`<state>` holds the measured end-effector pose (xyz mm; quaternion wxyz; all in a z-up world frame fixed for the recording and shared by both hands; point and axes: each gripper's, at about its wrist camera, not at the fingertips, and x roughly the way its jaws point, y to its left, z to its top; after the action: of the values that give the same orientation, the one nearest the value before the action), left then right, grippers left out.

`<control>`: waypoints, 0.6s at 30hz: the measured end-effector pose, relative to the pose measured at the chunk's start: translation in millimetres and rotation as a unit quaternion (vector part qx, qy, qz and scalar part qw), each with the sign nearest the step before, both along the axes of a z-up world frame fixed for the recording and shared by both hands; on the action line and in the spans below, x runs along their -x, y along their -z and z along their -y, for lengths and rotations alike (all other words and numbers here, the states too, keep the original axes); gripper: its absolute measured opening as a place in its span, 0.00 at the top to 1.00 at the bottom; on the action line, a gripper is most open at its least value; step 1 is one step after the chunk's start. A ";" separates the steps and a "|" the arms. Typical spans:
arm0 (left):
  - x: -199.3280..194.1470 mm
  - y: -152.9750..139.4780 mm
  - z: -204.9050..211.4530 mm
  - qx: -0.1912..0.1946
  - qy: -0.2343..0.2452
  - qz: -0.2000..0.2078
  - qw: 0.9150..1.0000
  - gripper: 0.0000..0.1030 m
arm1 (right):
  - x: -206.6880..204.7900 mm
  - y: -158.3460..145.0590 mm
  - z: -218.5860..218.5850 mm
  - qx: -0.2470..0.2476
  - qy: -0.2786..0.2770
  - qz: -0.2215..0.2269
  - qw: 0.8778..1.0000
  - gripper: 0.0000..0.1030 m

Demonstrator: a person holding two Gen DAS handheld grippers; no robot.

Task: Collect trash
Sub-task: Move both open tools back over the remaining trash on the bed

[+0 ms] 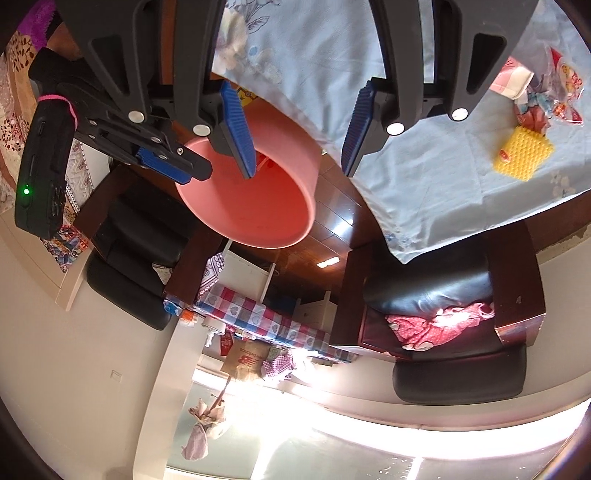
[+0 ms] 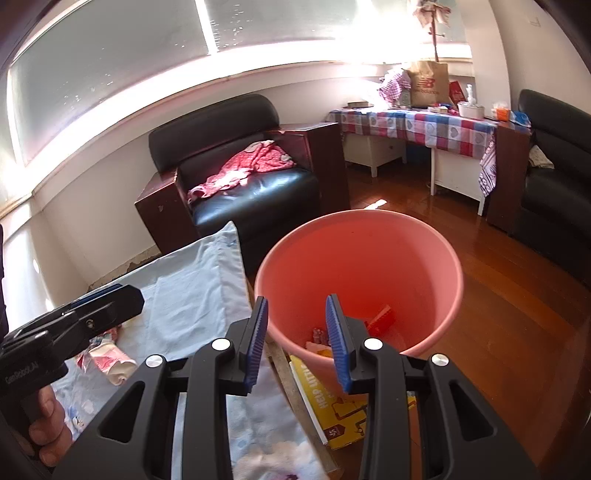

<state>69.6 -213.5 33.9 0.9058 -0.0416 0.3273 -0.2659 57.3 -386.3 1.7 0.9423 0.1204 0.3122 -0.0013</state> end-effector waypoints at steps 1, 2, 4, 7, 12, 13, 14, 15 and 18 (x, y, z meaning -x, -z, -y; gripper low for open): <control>1.5 0.2 -5.3 0.000 -0.002 0.000 1.000 0.54 | 0.1 -0.8 -3.7 -0.002 -0.007 -0.001 1.000 0.68; 3.3 -0.1 -10.4 0.001 -0.003 0.001 1.000 0.54 | 0.0 -1.5 -7.0 -0.004 -0.014 -0.002 1.000 0.68; 5.4 -0.5 -20.2 -0.001 -0.009 0.004 1.000 0.54 | 0.5 -2.3 -13.0 -0.006 -0.023 -0.004 1.000 0.68; 11.5 0.0 -36.7 -0.007 -0.022 0.010 1.000 0.54 | 0.6 -3.1 -23.6 -0.004 -0.039 -0.008 0.999 0.68; 22.4 4.1 -73.4 -0.006 -0.056 0.005 0.998 0.54 | 0.4 -0.3 -43.3 -0.014 -0.069 -0.018 0.997 0.68; 24.2 5.1 -81.5 -0.007 -0.066 0.003 0.998 0.54 | -0.2 0.4 -47.3 -0.015 -0.075 -0.020 0.997 0.68; 26.1 6.2 -90.0 -0.009 -0.075 0.002 0.997 0.54 | -0.8 1.1 -51.7 -0.017 -0.081 -0.021 0.996 0.68; 27.9 7.3 -98.6 -0.011 -0.086 0.001 0.996 0.54 | -0.8 2.3 -55.9 -0.018 -0.087 -0.021 0.996 0.68; 34.8 11.2 -124.9 -0.011 -0.115 -0.003 0.993 0.54 | -1.7 6.6 -70.5 -0.020 -0.109 -0.029 0.993 0.68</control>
<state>34.9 -88.6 22.7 0.9297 -0.0695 0.3261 -0.1564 58.9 -315.8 -4.9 0.9246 0.1047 0.3510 0.1046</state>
